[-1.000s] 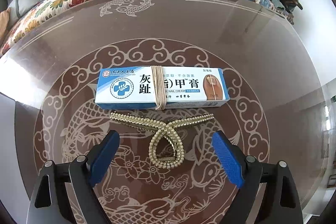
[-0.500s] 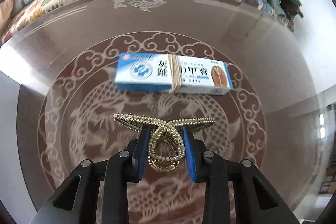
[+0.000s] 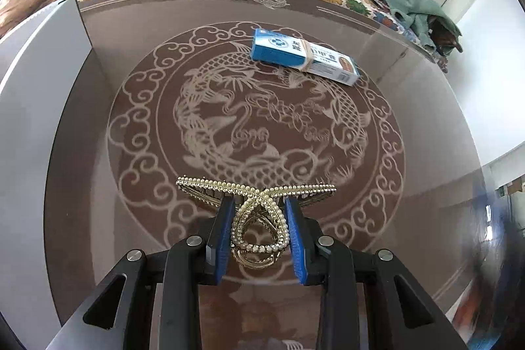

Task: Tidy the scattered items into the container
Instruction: 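Lift the gold chain with the left tool while the right tool grasps the ointment box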

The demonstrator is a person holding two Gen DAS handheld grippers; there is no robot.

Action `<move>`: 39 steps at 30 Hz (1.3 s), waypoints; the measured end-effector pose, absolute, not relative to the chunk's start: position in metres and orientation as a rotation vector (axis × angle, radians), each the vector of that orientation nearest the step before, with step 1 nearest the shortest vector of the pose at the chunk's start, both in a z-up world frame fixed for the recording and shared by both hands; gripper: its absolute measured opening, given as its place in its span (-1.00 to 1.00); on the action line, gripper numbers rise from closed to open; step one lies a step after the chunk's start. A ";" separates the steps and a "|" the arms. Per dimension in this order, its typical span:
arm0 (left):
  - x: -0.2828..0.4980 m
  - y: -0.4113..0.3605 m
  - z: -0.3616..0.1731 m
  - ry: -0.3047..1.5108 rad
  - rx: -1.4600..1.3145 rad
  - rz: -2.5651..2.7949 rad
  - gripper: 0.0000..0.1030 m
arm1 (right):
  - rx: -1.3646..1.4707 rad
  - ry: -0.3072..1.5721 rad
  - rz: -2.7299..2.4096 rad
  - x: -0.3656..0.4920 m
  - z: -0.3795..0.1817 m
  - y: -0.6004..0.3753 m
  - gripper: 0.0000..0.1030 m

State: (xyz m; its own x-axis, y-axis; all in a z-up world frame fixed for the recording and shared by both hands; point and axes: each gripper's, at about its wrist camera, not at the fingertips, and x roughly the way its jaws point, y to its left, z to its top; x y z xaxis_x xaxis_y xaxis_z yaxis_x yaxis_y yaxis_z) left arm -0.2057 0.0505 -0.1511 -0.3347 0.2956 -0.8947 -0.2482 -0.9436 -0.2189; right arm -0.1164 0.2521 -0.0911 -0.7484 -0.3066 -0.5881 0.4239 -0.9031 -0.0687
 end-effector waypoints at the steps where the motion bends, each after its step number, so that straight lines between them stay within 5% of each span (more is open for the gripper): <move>1: -0.202 0.050 -0.151 -0.072 -1.567 2.319 -0.40 | 0.779 0.419 -2.579 -0.139 -0.090 0.251 0.17; 3: -0.197 0.050 -0.153 -0.089 -1.562 2.305 -0.40 | 0.748 0.642 -2.446 -0.192 -0.095 0.249 0.16; 7: -0.186 0.049 -0.155 -0.129 -1.559 2.288 -0.40 | 0.894 0.775 -2.201 -0.278 -0.114 0.245 0.16; 20: -0.176 0.020 -0.156 -0.253 -1.576 2.281 -0.40 | 1.085 0.835 -1.988 -0.359 -0.162 0.231 0.16; 24: -0.177 0.014 -0.156 -0.255 -1.583 2.292 -0.40 | 1.178 0.693 -1.968 -0.376 -0.169 0.229 0.16; 30: -0.174 0.008 -0.164 -0.270 -1.616 2.298 -0.40 | 1.426 0.513 -2.008 -0.382 -0.171 0.230 -0.17; 39: -0.150 0.014 -0.162 -0.217 -1.565 2.345 -0.40 | 1.540 0.111 -2.315 -0.231 -0.156 0.248 -0.19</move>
